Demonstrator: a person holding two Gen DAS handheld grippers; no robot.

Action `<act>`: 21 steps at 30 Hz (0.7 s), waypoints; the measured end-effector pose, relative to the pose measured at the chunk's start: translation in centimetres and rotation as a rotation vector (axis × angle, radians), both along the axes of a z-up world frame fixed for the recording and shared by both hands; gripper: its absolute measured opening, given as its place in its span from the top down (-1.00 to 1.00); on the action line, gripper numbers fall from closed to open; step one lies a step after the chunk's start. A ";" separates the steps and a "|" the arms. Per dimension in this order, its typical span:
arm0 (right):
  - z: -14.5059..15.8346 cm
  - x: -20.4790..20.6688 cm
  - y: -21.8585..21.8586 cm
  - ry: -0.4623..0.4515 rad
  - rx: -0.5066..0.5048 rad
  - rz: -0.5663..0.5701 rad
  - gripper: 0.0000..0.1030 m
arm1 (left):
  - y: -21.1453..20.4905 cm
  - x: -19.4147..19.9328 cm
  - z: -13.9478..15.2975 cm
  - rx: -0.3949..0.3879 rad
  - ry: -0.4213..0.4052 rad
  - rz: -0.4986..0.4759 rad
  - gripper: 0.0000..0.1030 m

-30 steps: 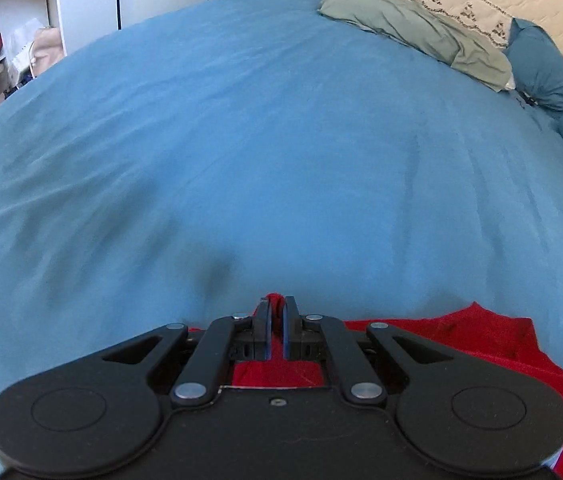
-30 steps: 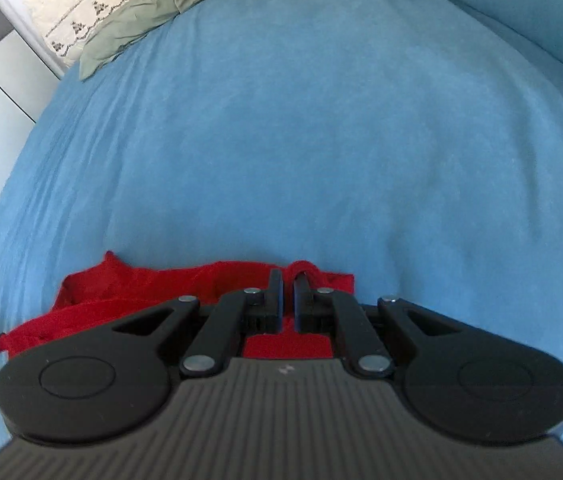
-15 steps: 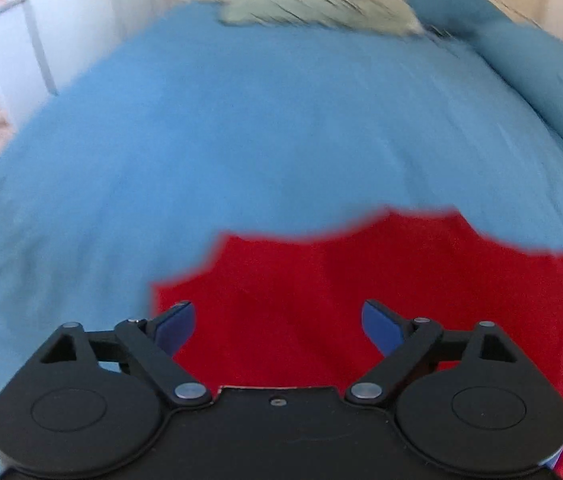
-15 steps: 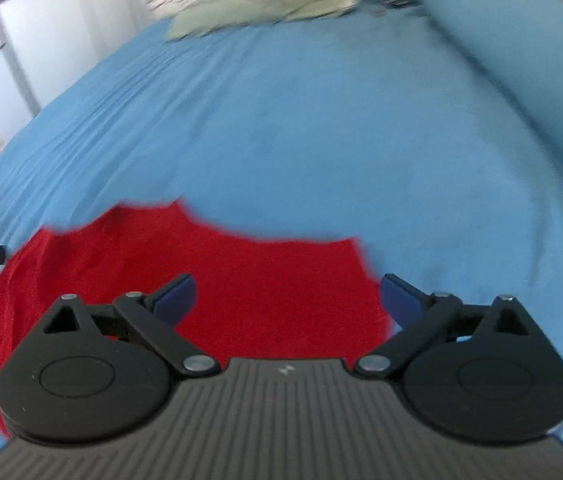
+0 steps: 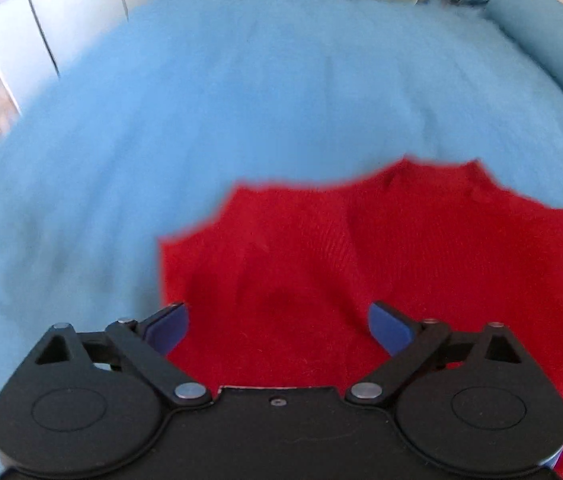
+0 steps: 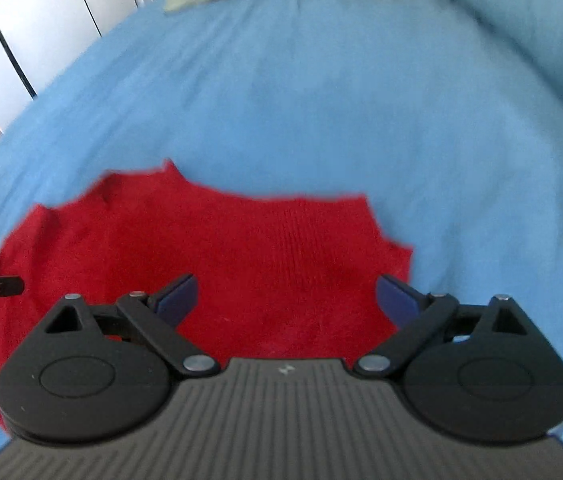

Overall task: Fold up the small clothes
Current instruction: 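Lay the hem onto the collar and open both grippers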

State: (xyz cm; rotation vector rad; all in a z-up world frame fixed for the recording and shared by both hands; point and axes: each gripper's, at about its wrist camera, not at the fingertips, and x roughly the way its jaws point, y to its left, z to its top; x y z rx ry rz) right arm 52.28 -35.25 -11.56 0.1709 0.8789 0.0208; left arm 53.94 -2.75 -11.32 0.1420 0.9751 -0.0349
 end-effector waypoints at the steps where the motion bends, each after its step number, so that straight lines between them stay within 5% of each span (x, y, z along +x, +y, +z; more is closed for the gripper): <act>1: 1.6 -1.3 -0.1 -0.015 -0.009 -0.004 -1.00 | -0.1 -0.7 1.4 0.017 -0.034 -0.014 -0.99; 4: 5.8 -5.3 -0.3 -0.019 -0.024 -0.061 -1.00 | -1.7 -3.6 5.2 0.062 -0.095 -0.069 -1.00; 8: 7.2 -10.2 -0.4 0.034 -0.023 -0.140 -1.00 | -4.0 -7.0 5.5 0.073 -0.045 -0.120 -1.00; 12: 4.4 -13.6 -0.9 0.123 0.008 -0.187 -1.00 | -5.5 -9.1 2.8 0.024 0.060 -0.140 -1.00; 21: -4.1 -15.9 -2.0 0.186 0.163 -0.265 -0.84 | -8.6 -9.4 -2.8 0.028 0.096 -0.155 -1.00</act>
